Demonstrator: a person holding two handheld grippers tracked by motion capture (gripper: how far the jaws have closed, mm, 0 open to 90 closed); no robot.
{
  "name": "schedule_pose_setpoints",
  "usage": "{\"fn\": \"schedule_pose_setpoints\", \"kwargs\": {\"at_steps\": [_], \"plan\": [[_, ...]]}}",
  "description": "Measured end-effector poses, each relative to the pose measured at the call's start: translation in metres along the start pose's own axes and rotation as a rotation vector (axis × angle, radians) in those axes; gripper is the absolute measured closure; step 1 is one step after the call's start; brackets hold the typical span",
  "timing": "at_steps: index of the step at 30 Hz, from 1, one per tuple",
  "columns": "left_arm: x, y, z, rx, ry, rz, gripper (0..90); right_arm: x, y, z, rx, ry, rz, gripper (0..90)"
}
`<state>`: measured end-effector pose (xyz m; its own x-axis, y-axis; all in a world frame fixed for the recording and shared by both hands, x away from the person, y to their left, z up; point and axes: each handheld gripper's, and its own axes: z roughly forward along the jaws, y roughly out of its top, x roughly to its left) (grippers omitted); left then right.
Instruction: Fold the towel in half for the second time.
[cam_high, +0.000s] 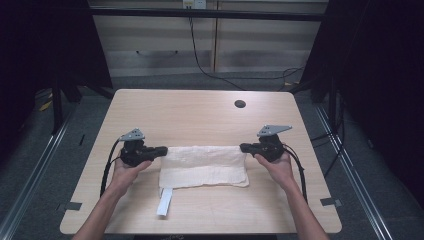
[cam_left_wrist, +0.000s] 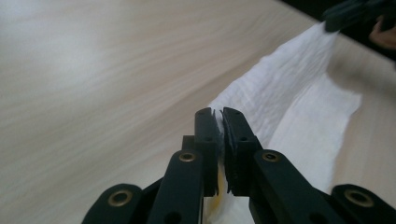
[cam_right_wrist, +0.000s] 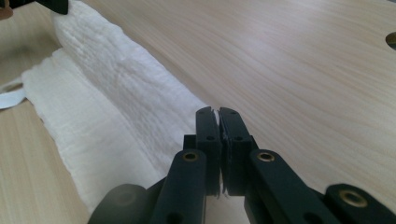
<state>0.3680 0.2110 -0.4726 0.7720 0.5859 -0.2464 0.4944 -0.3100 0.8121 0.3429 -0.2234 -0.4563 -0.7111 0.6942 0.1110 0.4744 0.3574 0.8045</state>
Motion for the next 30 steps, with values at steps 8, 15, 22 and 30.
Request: {"fn": "schedule_pose_setpoints", "kwargs": {"at_steps": [8, 15, 22, 30], "plan": [[0.005, -0.006, 0.003, 0.004, 0.014, -0.035, 85.4, 0.014, -0.009, -0.003, -0.01, 0.063, -0.027, 87.9], [0.003, -0.007, 0.004, 0.003, 0.021, -0.035, 85.4, 0.027, -0.014, -0.013, -0.018, 0.089, -0.057, 87.8], [0.0, -0.006, 0.003, -0.005, 0.034, -0.039, 85.5, 0.042, -0.021, -0.024, -0.012, 0.107, -0.093, 87.7], [-0.001, -0.006, 0.004, -0.008, 0.038, -0.041, 85.4, 0.062, -0.033, -0.021, 0.064, 0.142, -0.14, 87.4]]}}
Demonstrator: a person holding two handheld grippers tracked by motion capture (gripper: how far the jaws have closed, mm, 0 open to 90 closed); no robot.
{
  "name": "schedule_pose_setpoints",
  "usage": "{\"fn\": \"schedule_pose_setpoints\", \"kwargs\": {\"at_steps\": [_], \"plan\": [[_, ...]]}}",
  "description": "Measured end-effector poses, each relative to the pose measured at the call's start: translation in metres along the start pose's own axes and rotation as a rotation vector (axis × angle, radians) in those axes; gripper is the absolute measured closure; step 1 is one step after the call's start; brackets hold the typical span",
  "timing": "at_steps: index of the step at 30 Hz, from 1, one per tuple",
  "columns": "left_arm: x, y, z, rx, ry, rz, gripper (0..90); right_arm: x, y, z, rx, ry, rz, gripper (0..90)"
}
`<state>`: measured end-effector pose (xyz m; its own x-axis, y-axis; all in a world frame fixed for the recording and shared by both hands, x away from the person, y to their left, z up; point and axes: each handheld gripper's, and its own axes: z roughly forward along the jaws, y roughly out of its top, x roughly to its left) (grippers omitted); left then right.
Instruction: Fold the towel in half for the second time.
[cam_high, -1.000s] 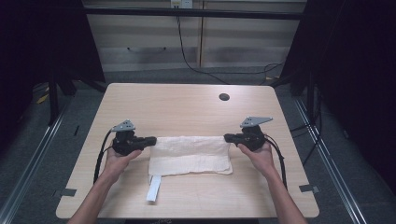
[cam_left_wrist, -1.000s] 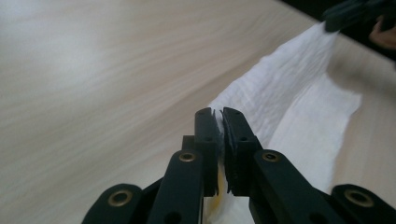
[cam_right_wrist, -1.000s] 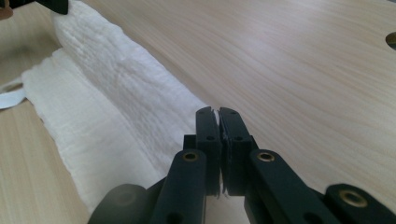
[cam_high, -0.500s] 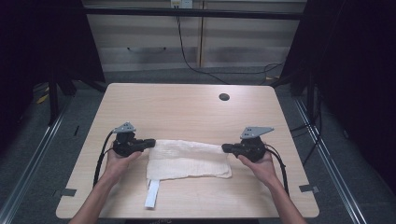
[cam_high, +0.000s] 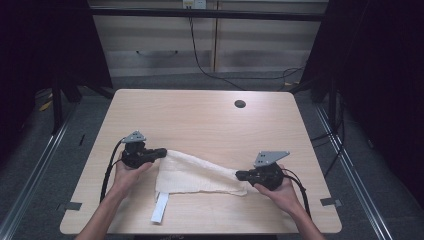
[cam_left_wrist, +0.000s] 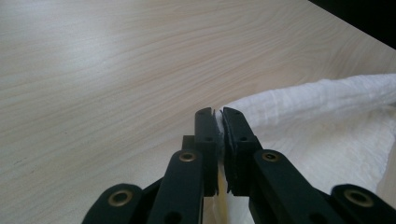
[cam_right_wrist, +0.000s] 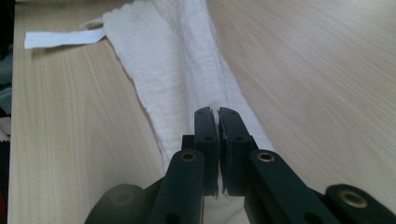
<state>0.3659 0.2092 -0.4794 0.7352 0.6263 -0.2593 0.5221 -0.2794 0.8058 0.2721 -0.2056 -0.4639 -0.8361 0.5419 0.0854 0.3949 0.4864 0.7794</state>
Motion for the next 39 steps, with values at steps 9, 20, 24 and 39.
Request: {"fn": "schedule_pose_setpoints", "kwargs": {"at_steps": [9, 20, 24, 39], "plan": [[-0.002, 0.001, 0.0, -0.007, 0.002, 0.006, 85.4, 0.006, -0.013, 0.011, 0.047, 0.058, 0.019, 87.4], [-0.008, 0.01, 0.003, -0.044, -0.011, 0.005, 85.4, -0.005, -0.017, 0.029, 0.154, 0.034, 0.074, 88.1], [-0.01, 0.02, 0.004, -0.061, -0.024, 0.013, 85.2, -0.016, -0.014, 0.028, 0.164, -0.01, 0.114, 88.2], [-0.035, 0.021, -0.008, -0.042, -0.063, 0.172, 85.1, -0.032, -0.009, 0.033, 0.171, -0.065, 0.17, 88.4]]}}
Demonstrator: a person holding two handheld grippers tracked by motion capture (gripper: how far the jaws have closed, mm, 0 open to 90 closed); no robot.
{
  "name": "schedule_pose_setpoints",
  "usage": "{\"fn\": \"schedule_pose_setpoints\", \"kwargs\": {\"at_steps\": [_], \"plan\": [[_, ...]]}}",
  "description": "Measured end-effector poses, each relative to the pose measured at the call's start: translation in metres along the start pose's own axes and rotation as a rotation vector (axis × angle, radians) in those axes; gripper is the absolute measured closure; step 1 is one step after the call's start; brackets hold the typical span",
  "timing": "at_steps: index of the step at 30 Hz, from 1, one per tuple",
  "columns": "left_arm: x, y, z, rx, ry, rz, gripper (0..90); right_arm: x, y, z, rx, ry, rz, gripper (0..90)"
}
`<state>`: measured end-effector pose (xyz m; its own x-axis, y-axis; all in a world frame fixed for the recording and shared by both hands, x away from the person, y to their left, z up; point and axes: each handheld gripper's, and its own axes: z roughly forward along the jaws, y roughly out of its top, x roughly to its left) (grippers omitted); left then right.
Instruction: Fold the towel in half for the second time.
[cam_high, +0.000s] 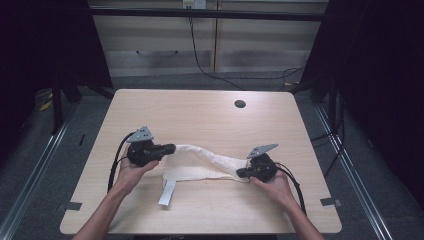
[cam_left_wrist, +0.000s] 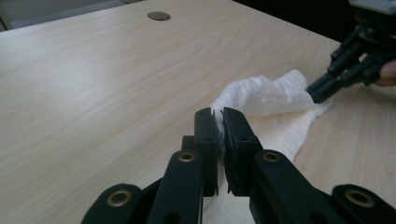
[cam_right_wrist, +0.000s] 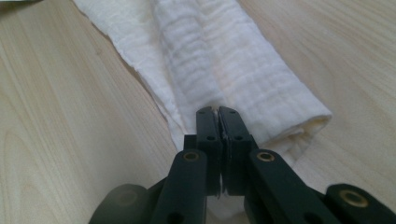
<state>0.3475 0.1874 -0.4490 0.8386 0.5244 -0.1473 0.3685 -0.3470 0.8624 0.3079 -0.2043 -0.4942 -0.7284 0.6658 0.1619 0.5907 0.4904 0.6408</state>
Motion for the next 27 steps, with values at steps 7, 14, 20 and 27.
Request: {"fn": "schedule_pose_setpoints", "kwargs": {"at_steps": [7, 14, 20, 27], "plan": [[-0.012, -0.013, -0.01, 0.045, -0.016, 0.052, 85.0, 0.002, -0.001, 0.0, -0.005, -0.017, -0.005, 88.7], [-0.031, -0.02, -0.019, 0.06, -0.048, 0.103, 85.2, 0.004, -0.001, 0.001, -0.007, -0.03, -0.01, 88.8], [-0.043, -0.035, -0.014, 0.12, -0.091, 0.128, 85.1, 0.003, -0.001, 0.001, -0.011, -0.028, -0.008, 88.8], [-0.042, -0.061, -0.008, 0.204, -0.089, 0.119, 85.2, 0.004, -0.002, 0.001, -0.013, -0.027, -0.015, 88.8]]}}
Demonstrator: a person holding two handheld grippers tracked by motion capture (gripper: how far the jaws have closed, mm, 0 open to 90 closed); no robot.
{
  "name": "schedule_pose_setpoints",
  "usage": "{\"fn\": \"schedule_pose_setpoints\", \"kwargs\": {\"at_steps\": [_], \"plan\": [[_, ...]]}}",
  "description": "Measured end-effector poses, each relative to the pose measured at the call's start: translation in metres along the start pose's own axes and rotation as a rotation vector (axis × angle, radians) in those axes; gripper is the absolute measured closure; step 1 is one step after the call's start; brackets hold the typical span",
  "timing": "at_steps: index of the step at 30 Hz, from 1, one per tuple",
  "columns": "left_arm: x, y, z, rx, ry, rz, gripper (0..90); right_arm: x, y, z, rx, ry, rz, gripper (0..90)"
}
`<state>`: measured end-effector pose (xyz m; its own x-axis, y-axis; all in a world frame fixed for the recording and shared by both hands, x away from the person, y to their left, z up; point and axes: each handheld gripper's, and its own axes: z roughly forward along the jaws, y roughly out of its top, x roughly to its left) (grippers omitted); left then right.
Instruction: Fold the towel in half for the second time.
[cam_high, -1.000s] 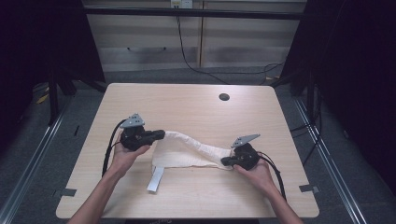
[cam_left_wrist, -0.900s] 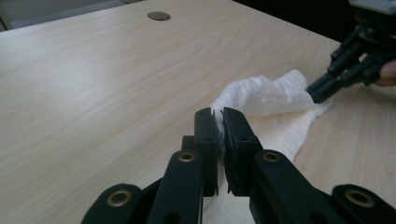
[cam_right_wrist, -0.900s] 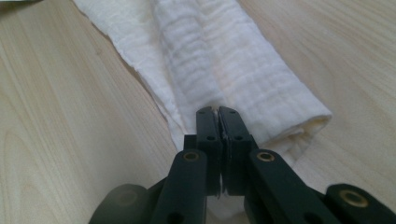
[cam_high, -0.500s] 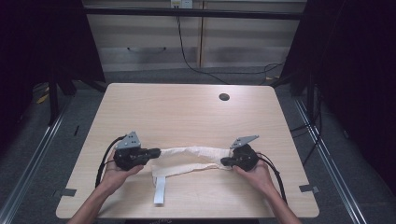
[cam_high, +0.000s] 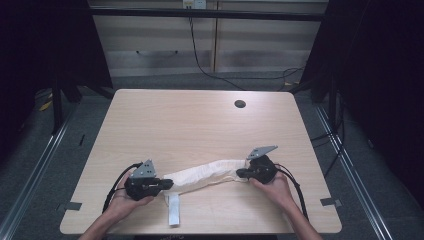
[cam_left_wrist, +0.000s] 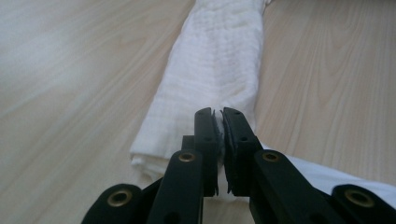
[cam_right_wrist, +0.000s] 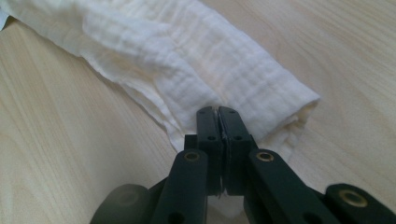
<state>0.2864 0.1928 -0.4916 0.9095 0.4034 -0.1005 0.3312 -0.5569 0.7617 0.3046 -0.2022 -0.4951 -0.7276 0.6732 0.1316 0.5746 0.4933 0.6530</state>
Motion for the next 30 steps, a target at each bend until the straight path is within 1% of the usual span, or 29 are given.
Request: {"fn": "schedule_pose_setpoints", "kwargs": {"at_steps": [2, 3, 4, 5, 6, 7, 8, 9, 10, 11, 12, 13, 14, 15, 17, 18, 19, 21, 24, 25, 27, 28, 30], "plan": [[-0.001, -0.005, 0.004, 0.021, -0.001, 0.004, 85.2, 0.0, 0.0, 0.0, 0.001, -0.001, -0.004, 88.8], [-0.001, -0.008, 0.007, 0.013, -0.02, 0.011, 85.4, 0.0, 0.0, 0.0, 0.0, -0.001, -0.008, 88.7], [-0.001, -0.009, 0.006, 0.009, -0.013, 0.008, 85.5, 0.001, 0.001, -0.001, 0.015, -0.006, -0.009, 88.7], [-0.001, -0.009, 0.006, 0.014, -0.009, 0.016, 85.5, 0.001, 0.002, -0.001, 0.026, -0.011, -0.025, 88.6], [-0.001, -0.009, 0.006, 0.012, -0.009, 0.017, 85.5, 0.001, 0.002, -0.002, 0.026, -0.019, -0.027, 88.6], [0.0, -0.009, 0.007, -0.001, 0.001, 0.012, 85.6, 0.0, 0.001, -0.003, 0.027, -0.027, -0.029, 88.6], [0.001, -0.009, 0.008, 0.001, 0.008, 0.027, 85.6, -0.001, 0.0, -0.004, 0.025, -0.034, -0.029, 88.6], [0.001, -0.008, 0.008, 0.0, 0.012, 0.019, 85.7, -0.001, -0.001, -0.005, 0.021, -0.039, -0.027, 88.5], [0.002, -0.008, 0.008, 0.005, 0.026, 0.028, 85.7, -0.001, -0.002, -0.005, 0.014, -0.043, -0.029, 88.5], [0.003, -0.007, 0.009, 0.003, 0.031, 0.032, 85.7, -0.001, -0.003, -0.005, 0.007, -0.049, -0.037, 88.5], [0.005, -0.006, 0.009, 0.009, 0.036, 0.029, 85.7, 0.001, -0.003, -0.007, 0.016, -0.061, -0.038, 88.5], [0.006, -0.006, 0.01, 0.003, 0.041, 0.019, 85.7, 0.001, -0.003, -0.008, 0.018, -0.073, -0.054, 88.4], [0.008, -0.005, 0.011, 0.001, 0.051, 0.018, 85.7, 0.001, -0.003, -0.01, 0.023, -0.089, -0.059, 88.3], [0.01, -0.005, 0.012, -0.001, 0.052, 0.013, 85.7, 0.001, -0.003, -0.011, 0.017, -0.088, -0.059, 88.4], [0.015, -0.004, 0.013, -0.006, 0.068, -0.004, 85.7, 0.0, -0.005, -0.013, 0.002, -0.098, -0.058, 88.4], [0.016, -0.003, 0.014, -0.011, 0.071, -0.012, 85.7, -0.001, -0.006, -0.015, -0.003, -0.1, -0.047, 88.4], [0.018, -0.001, 0.015, -0.001, 0.08, -0.005, 85.7, -0.002, -0.007, -0.015, -0.012, -0.091, -0.046, 88.4], [0.02, 0.001, 0.017, 0.001, 0.103, 0.001, 85.7, -0.003, -0.008, -0.016, -0.012, -0.098, -0.037, 88.4], [0.025, 0.001, 0.017, 0.001, 0.112, -0.005, 85.7, -0.001, -0.008, -0.016, -0.01, -0.105, -0.042, 88.4], [0.026, 0.001, 0.018, -0.009, 0.104, -0.017, 85.7, -0.001, -0.008, -0.016, -0.016, -0.105, -0.043, 88.4], [0.026, 0.001, 0.017, -0.007, 0.108, -0.017, 85.6, -0.002, -0.009, -0.016, -0.023, -0.11, -0.039, 88.3], [0.026, 0.001, 0.017, -0.008, 0.106, -0.018, 85.6, -0.002, -0.01, -0.016, -0.031, -0.103, -0.03, 88.1], [0.027, 0.0, 0.016, -0.014, 0.102, -0.044, 85.4, -0.002, -0.011, -0.016, -0.039, -0.104, -0.024, 87.7]]}}
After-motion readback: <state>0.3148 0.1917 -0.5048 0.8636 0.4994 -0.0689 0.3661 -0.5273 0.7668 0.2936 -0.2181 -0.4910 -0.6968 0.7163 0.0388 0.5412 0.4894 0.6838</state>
